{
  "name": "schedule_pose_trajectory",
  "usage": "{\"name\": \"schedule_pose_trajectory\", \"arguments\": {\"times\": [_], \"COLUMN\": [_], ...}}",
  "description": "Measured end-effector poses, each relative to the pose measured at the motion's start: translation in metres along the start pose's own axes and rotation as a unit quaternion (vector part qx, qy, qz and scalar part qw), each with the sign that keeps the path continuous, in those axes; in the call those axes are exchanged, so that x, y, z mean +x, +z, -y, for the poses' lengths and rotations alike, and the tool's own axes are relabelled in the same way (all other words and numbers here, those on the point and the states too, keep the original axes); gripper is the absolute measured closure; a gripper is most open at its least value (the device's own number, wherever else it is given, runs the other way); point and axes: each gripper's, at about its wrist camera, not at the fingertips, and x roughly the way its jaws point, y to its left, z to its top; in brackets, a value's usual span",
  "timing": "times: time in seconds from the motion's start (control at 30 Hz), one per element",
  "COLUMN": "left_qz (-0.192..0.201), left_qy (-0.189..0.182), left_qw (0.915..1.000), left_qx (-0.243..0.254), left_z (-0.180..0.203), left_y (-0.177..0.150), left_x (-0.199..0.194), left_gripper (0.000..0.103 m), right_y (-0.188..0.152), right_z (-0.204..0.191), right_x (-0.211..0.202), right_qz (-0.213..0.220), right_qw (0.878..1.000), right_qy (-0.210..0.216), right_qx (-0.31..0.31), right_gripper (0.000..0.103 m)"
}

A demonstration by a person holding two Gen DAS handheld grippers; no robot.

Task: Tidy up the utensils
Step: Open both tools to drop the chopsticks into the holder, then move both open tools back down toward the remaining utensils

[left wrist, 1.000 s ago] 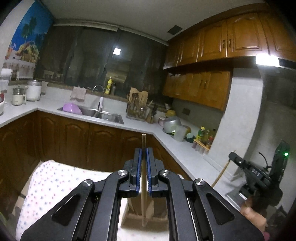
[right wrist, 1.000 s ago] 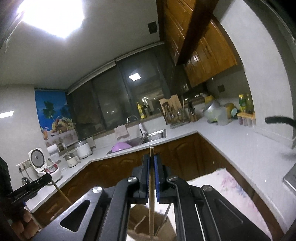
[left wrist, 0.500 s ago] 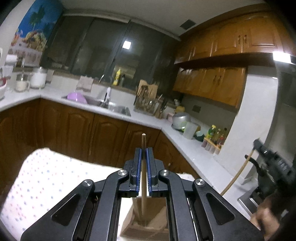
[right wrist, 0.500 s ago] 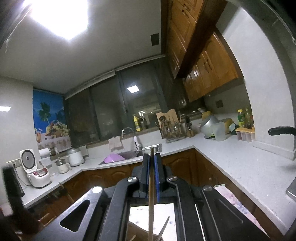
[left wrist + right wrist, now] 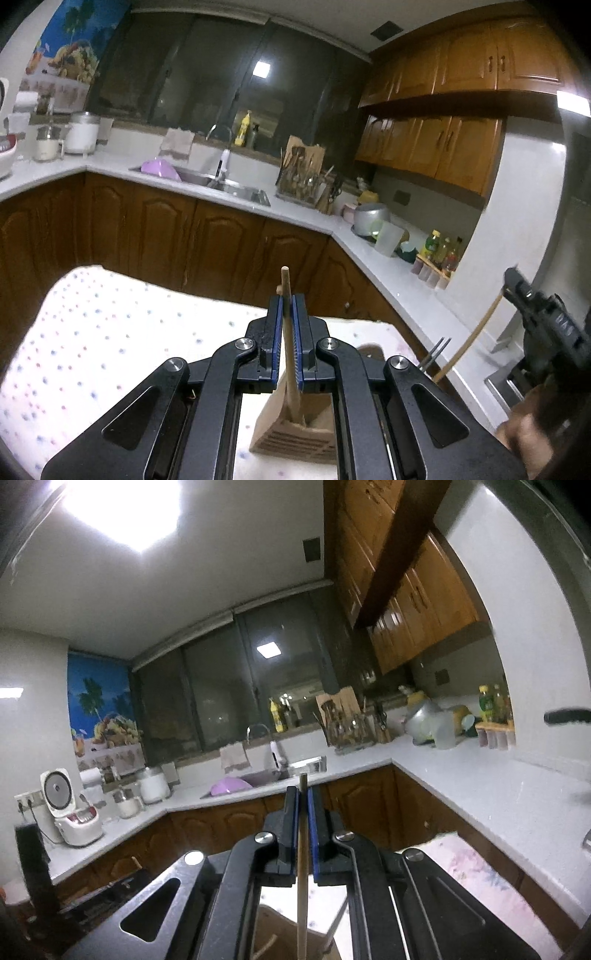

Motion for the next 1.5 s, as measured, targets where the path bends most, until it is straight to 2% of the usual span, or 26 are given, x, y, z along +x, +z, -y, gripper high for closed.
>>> {"name": "schedule_pose_trajectory", "arguments": {"times": [0.3, 0.57, 0.77, 0.83, 0.87, 0.9, 0.97, 1.03, 1.1, 1.17, 1.2, 1.3, 1.5], "left_qz": [-0.032, -0.046, -0.057, -0.06, -0.06, -0.06, -0.061, -0.061, -0.067, -0.073, -0.078, -0.097, -0.134], "left_qy": [-0.004, -0.006, 0.0, 0.007, 0.009, 0.011, 0.013, 0.017, 0.028, 0.046, 0.055, 0.073, 0.086], "left_qw": [0.9995, 0.9989, 0.9984, 0.9982, 0.9981, 0.998, 0.9979, 0.9978, 0.9972, 0.9961, 0.9952, 0.9924, 0.9869], "left_qx": [0.007, 0.0, 0.001, -0.002, -0.008, -0.013, -0.02, -0.02, -0.019, -0.02, -0.019, -0.019, -0.026], "left_z": [0.001, 0.001, 0.003, 0.0, -0.002, -0.003, -0.007, -0.008, -0.009, -0.012, -0.013, -0.022, -0.033], "left_y": [-0.015, -0.01, -0.006, -0.006, -0.006, -0.007, -0.009, -0.014, -0.021, -0.03, -0.036, -0.059, -0.105], "left_x": [0.013, 0.015, 0.015, 0.012, 0.009, 0.006, -0.002, -0.012, -0.024, -0.036, -0.043, -0.062, -0.105], "left_gripper": [0.098, 0.098, 0.096, 0.083, 0.073, 0.064, 0.051, 0.043, 0.025, 0.013, 0.01, 0.008, 0.008], "right_y": [-0.041, -0.035, -0.04, -0.039, -0.038, -0.037, -0.034, -0.032, -0.032, -0.034, -0.036, -0.047, -0.072], "right_z": [0.016, 0.022, 0.029, 0.034, 0.036, 0.039, 0.041, 0.042, 0.042, 0.041, 0.04, 0.036, 0.028], "right_x": [0.018, 0.023, 0.025, 0.021, 0.016, 0.012, 0.006, -0.002, -0.01, -0.019, -0.025, -0.046, -0.092], "right_qz": [-0.071, -0.104, -0.128, -0.127, -0.122, -0.117, -0.115, -0.121, -0.127, -0.134, -0.139, -0.161, -0.195], "right_qw": [0.997, 0.994, 0.991, 0.99, 0.99, 0.991, 0.99, 0.989, 0.988, 0.987, 0.986, 0.983, 0.978], "right_qy": [-0.01, -0.007, -0.002, 0.002, 0.004, 0.006, 0.009, 0.015, 0.022, 0.029, 0.034, 0.046, 0.054], "right_qx": [0.017, 0.022, 0.044, 0.057, 0.066, 0.071, 0.076, 0.08, 0.083, 0.083, 0.081, 0.07, 0.052], "right_gripper": [0.098, 0.098, 0.092, 0.074, 0.059, 0.053, 0.053, 0.045, 0.031, 0.029, 0.027, 0.021, 0.019]}}
